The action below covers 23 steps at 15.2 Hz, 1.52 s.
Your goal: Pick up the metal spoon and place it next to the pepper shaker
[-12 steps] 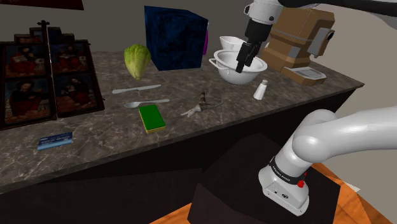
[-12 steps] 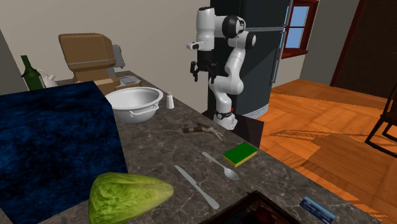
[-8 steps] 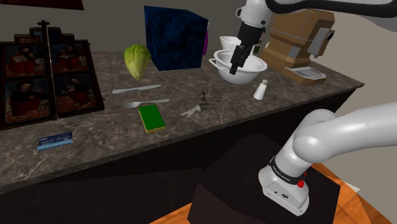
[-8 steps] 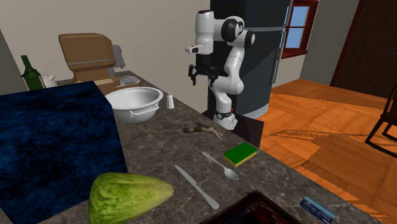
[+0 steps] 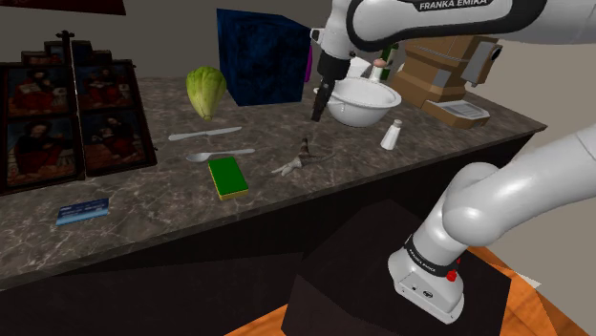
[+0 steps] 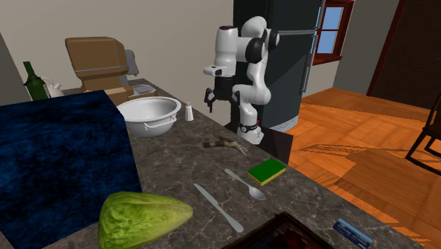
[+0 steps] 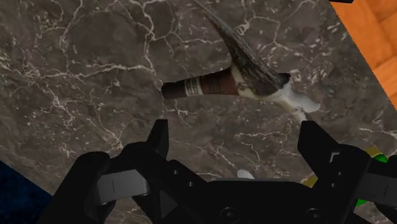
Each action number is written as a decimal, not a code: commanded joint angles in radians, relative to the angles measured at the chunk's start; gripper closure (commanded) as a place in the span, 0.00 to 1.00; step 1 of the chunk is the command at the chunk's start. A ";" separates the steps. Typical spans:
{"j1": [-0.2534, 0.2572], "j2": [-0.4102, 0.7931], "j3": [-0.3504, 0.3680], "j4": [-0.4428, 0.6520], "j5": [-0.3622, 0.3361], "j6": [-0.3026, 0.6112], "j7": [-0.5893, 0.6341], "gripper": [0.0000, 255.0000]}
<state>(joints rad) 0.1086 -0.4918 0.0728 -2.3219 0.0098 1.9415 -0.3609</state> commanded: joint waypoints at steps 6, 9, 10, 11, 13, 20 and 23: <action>0.061 0.212 0.036 0.068 -0.031 0.198 -0.144 0.00; 0.083 0.302 0.054 0.107 -0.050 0.271 -0.201 0.00; 0.090 0.331 0.061 0.121 -0.057 0.293 -0.219 0.00; 0.097 0.361 0.067 0.135 -0.065 0.315 -0.237 0.00; 0.110 0.419 0.081 0.165 -0.083 0.357 -0.271 0.00; 0.150 0.592 0.121 0.258 -0.154 0.471 -0.354 0.00; 0.151 0.622 0.118 0.255 -0.166 0.502 -0.346 0.00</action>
<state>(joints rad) 0.2586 0.1160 0.1916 -2.0719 -0.1509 2.4347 -0.7091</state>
